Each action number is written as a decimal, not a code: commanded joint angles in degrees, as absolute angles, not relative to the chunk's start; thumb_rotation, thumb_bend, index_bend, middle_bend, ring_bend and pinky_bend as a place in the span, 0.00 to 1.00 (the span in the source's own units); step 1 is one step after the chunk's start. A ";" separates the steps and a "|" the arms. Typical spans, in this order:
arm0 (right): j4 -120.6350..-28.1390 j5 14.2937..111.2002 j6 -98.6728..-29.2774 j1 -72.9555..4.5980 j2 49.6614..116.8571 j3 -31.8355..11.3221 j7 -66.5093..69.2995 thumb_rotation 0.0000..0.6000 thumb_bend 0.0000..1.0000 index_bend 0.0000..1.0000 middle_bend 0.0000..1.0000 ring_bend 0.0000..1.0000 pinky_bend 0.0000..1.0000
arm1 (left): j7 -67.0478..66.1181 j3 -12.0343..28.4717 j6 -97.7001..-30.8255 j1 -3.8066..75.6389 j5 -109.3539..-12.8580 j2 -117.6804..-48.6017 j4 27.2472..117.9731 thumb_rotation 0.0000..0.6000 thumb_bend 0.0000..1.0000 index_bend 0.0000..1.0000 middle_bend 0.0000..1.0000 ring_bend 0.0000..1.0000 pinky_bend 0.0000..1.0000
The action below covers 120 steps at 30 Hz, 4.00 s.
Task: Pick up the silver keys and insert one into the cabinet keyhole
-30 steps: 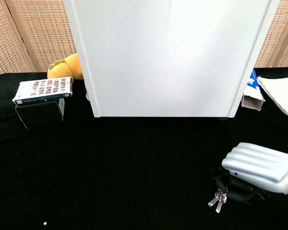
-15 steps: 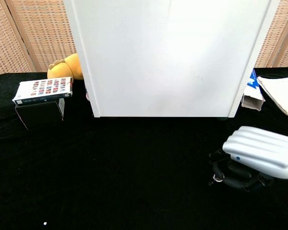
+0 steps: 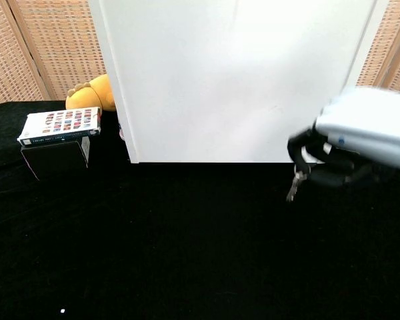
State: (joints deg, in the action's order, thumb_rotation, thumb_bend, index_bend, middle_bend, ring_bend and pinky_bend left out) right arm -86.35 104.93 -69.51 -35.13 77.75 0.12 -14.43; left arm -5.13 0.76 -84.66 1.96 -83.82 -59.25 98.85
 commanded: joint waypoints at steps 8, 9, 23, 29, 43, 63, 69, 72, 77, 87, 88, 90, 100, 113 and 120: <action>-97.83 101.47 -68.26 -39.85 66.41 -10.40 -23.88 1.00 0.61 0.62 0.91 0.88 1.00 | -5.34 1.09 -83.68 2.40 -82.74 -59.48 98.55 1.00 0.00 0.00 0.00 0.00 0.00; -98.77 100.75 -67.91 -40.13 65.46 -11.22 -24.43 1.00 0.61 0.62 0.91 0.88 1.00 | -5.37 1.18 -83.49 2.51 -82.54 -59.53 98.50 1.00 0.00 0.00 0.00 0.00 0.00; -102.16 94.89 -63.29 -44.51 63.90 -16.54 -30.51 1.00 0.61 0.63 0.90 0.88 1.00 | -5.77 1.68 -82.63 3.05 -81.20 -59.70 98.41 1.00 0.00 0.00 0.00 0.00 0.00; -102.66 91.34 -62.20 -46.50 64.95 -18.81 -33.58 1.00 0.61 0.63 0.90 0.88 1.00 | -5.44 1.66 -82.46 3.11 -81.08 -59.61 98.23 1.00 0.00 0.00 0.00 0.00 0.00; -103.04 86.01 -60.21 -49.31 66.23 -19.69 -39.07 1.00 0.61 0.63 0.90 0.88 1.00 | -5.13 1.65 -82.41 3.21 -81.08 -59.48 98.08 1.00 0.00 0.00 0.00 0.00 0.00; -101.58 82.48 -60.66 -50.88 67.47 -19.28 -41.10 1.00 0.61 0.64 0.90 0.88 1.00 | -5.20 1.64 -82.37 3.30 -80.99 -59.47 98.05 1.00 0.00 0.00 0.00 0.00 0.00; -101.22 81.73 -60.94 -51.00 67.47 -18.90 -41.43 1.00 0.61 0.64 0.90 0.88 1.00 | -5.11 1.69 -82.33 3.32 -80.83 -59.45 98.01 1.00 0.00 0.00 0.00 0.00 0.00; -101.09 81.91 -61.06 -51.00 67.46 -18.39 -41.37 1.00 0.61 0.64 0.90 0.88 1.00 | -5.15 1.66 -82.39 3.30 -80.90 -59.45 98.04 1.00 0.00 0.00 0.00 0.00 0.00; -100.84 82.22 -61.56 -51.00 67.51 -17.97 -41.04 1.00 0.61 0.63 0.90 0.88 1.00 | -5.21 1.63 -82.43 3.29 -80.92 -59.45 98.06 1.00 0.00 0.00 0.00 0.00 0.00; -100.84 83.11 -63.13 -50.77 67.23 -17.78 -40.94 1.00 0.37 0.58 0.89 0.88 1.00 | -5.19 1.57 -82.52 3.26 -81.04 -59.42 98.16 1.00 0.00 0.00 0.00 0.00 0.00; -100.85 83.18 -63.29 -50.75 67.22 -17.78 -40.96 1.00 0.36 0.58 0.89 0.88 1.00 | -5.17 1.57 -82.58 3.24 -81.08 -59.40 98.17 1.00 0.00 0.00 0.00 0.00 0.00; -100.87 83.29 -63.58 -50.71 67.19 -17.78 -41.09 1.00 0.35 0.57 0.89 0.88 1.00 | -5.12 1.57 -82.70 3.20 -81.17 -59.37 98.20 1.00 0.00 0.00 0.00 0.00 0.00; -103.93 85.43 -65.80 -49.14 64.34 -17.21 -40.75 1.00 0.34 0.57 0.89 0.88 1.00 | -4.46 1.44 -83.00 3.04 -81.60 -59.05 98.31 1.00 0.00 0.00 0.00 0.00 0.00; -99.20 100.37 -81.46 -35.54 54.43 -8.83 -24.64 1.00 0.24 0.43 0.69 0.74 0.97 | -1.81 0.70 -84.77 2.22 -84.28 -57.95 98.61 1.00 0.00 0.00 0.00 0.00 0.00; -89.49 100.88 -93.16 -25.95 55.03 -5.26 -11.95 1.00 0.01 0.17 0.45 0.51 0.54 | -1.25 0.32 -86.33 1.56 -85.88 -57.54 99.02 1.00 0.00 0.00 0.00 0.00 0.00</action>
